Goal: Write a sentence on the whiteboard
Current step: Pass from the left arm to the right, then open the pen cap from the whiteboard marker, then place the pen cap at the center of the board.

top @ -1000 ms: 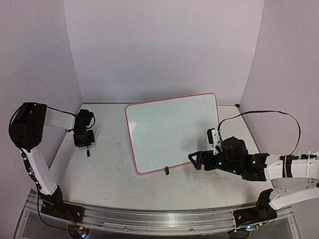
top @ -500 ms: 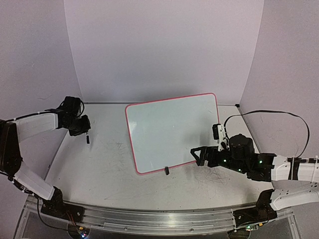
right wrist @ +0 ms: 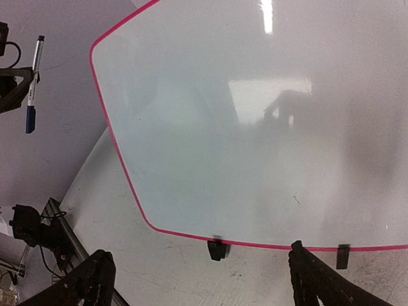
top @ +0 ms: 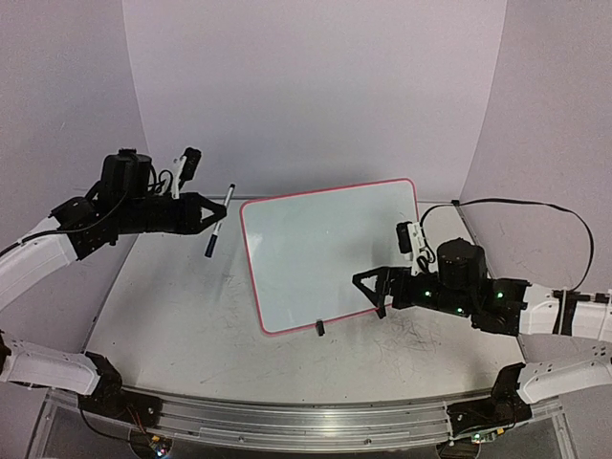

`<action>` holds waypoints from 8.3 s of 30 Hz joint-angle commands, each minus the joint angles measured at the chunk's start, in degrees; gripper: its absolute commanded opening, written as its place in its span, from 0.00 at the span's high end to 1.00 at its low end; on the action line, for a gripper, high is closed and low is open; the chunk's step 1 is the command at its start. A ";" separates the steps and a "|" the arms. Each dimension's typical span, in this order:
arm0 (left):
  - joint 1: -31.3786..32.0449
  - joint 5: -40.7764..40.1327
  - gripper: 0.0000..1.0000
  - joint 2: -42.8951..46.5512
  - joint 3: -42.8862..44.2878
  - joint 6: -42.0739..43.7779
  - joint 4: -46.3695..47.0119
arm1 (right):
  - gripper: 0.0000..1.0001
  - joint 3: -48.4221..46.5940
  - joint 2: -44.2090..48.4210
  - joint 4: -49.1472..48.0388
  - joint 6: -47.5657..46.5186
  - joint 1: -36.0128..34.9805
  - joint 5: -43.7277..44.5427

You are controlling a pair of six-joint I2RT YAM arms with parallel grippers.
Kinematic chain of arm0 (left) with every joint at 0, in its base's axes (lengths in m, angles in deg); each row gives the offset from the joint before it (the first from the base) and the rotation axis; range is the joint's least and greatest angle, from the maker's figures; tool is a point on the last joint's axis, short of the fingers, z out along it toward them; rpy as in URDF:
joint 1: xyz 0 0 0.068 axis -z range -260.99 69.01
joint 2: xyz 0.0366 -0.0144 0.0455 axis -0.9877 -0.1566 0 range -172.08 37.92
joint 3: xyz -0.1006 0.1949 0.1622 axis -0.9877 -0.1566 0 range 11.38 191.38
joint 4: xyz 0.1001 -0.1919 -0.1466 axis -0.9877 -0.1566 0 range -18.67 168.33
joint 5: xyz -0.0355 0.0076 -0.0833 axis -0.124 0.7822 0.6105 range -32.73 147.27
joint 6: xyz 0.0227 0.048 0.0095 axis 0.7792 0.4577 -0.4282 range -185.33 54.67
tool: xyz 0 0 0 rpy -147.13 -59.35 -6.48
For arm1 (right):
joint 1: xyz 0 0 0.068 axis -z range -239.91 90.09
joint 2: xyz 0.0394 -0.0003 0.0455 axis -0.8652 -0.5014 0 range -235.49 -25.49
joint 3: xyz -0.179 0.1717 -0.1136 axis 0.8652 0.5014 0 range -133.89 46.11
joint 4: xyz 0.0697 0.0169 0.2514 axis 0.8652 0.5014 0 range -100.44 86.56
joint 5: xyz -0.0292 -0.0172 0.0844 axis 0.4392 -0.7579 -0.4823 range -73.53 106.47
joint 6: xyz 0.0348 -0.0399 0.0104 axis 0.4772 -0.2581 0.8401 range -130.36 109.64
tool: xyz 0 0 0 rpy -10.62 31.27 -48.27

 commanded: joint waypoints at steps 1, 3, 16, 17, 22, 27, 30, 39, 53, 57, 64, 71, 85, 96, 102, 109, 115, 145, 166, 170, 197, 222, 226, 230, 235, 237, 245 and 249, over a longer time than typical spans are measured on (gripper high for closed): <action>11.11 -0.41 1.00 -0.60 3.71 5.80 1.36 | 0.05 -5.01 -1.55 -0.22 -0.98 -0.36 -12.12; 15.60 -2.54 1.00 -1.81 3.90 7.31 2.20 | 0.05 -6.34 -1.39 -0.19 -0.62 -0.37 -15.71; 31.37 0.60 1.00 -18.26 9.96 18.00 5.33 | 0.11 -10.12 -4.21 -5.01 2.05 -0.32 -35.78; 31.72 0.66 1.00 -18.54 9.90 18.21 5.63 | 0.15 -9.58 -4.16 -6.02 2.55 -0.31 -36.78; 33.01 1.98 1.00 -18.88 9.52 18.05 6.97 | 0.31 -7.50 -3.99 -9.13 3.95 -0.37 -37.80; 34.33 2.30 1.00 -18.40 8.94 17.96 7.66 | 0.43 -6.95 -5.08 -10.80 4.77 -0.35 -37.08; 34.70 2.58 1.00 -17.94 8.45 17.82 8.05 | 0.57 -6.07 -5.53 -13.57 6.34 -0.34 -37.38; 35.05 1.74 1.00 -17.17 8.52 17.65 8.29 | 0.95 -4.73 -5.57 -16.21 7.52 -0.36 -38.53; 34.98 1.43 0.33 -10.94 1.25 11.48 8.63 | 1.00 -3.53 2.22 -15.77 7.98 -0.06 -31.77; 34.97 2.21 0.36 -9.77 -0.30 11.05 9.75 | 1.00 -3.93 2.03 -15.72 8.50 -0.02 -32.15; 34.96 2.95 0.40 -10.98 -0.10 11.89 10.30 | 1.00 -4.53 2.09 -15.74 9.22 0.01 -32.96; 34.98 2.66 0.47 -11.77 0.18 12.63 10.29 | 1.00 -3.91 3.09 -15.71 9.75 -0.02 -33.06; 34.97 0.58 0.53 -12.74 0.32 13.29 10.29 | 1.00 -3.99 4.15 -15.80 10.26 -0.02 -33.18; 34.98 -2.38 0.90 -12.04 1.01 20.21 8.46 | 0.64 -5.35 3.41 -12.17 7.37 0.00 -33.65; 34.97 -3.10 0.98 -11.38 2.24 26.38 6.62 | 0.02 -9.51 0.22 -3.62 1.05 -0.02 -31.77; 34.98 -3.09 1.00 -11.61 3.68 29.12 5.10 | 0.02 -12.46 -2.83 -3.27 -0.88 -0.02 -36.76; 34.98 -2.37 1.00 -12.98 4.48 29.67 4.60 | 0.27 -14.94 -9.13 -2.90 -1.85 -0.06 -44.15; 35.00 -2.45 1.00 -14.36 4.37 30.66 3.70 | 0.81 -15.54 -13.75 -4.96 -3.37 -0.43 -50.06; 34.95 -1.54 1.00 -15.17 5.32 30.66 1.95 | 0.80 -16.46 -16.39 -1.77 -9.43 -0.45 -55.48; 34.98 -1.60 1.00 -15.34 5.40 30.70 1.89 | 0.85 -16.22 -16.43 -1.77 -9.52 -0.40 -55.04; 34.98 -4.82 1.00 -13.80 2.87 27.38 2.20 | 0.67 -13.78 -12.04 -3.88 -7.92 -0.05 -48.46; 34.98 -5.92 1.00 -12.78 1.48 26.87 2.22 | 1.00 -12.26 -9.61 -4.24 -9.34 1.05 -45.92; 34.98 -6.97 1.00 -10.55 -1.08 27.31 1.91 | 1.00 -9.12 -4.16 -3.82 -9.75 7.93 -47.76; 34.72 -8.45 1.00 -6.63 -4.00 28.85 0.98 | 1.00 -8.38 2.13 1.64 -13.16 15.35 -50.34; 34.18 -13.50 1.00 -2.26 -5.39 26.63 0.07 | 1.00 -7.42 5.55 3.51 -14.04 17.61 -49.59; 33.84 -18.33 1.00 -1.49 -5.55 22.90 0.26 | 1.00 -6.83 7.38 1.58 -12.76 17.61 -48.85; 23.53 -38.99 1.00 0.57 -12.46 -2.72 3.10 | 1.00 -5.98 15.11 0.65 -8.56 17.53 -30.34; 15.12 -39.52 1.00 3.58 -18.88 -13.52 3.48 | 1.00 -4.93 18.28 1.17 -7.61 17.59 -24.49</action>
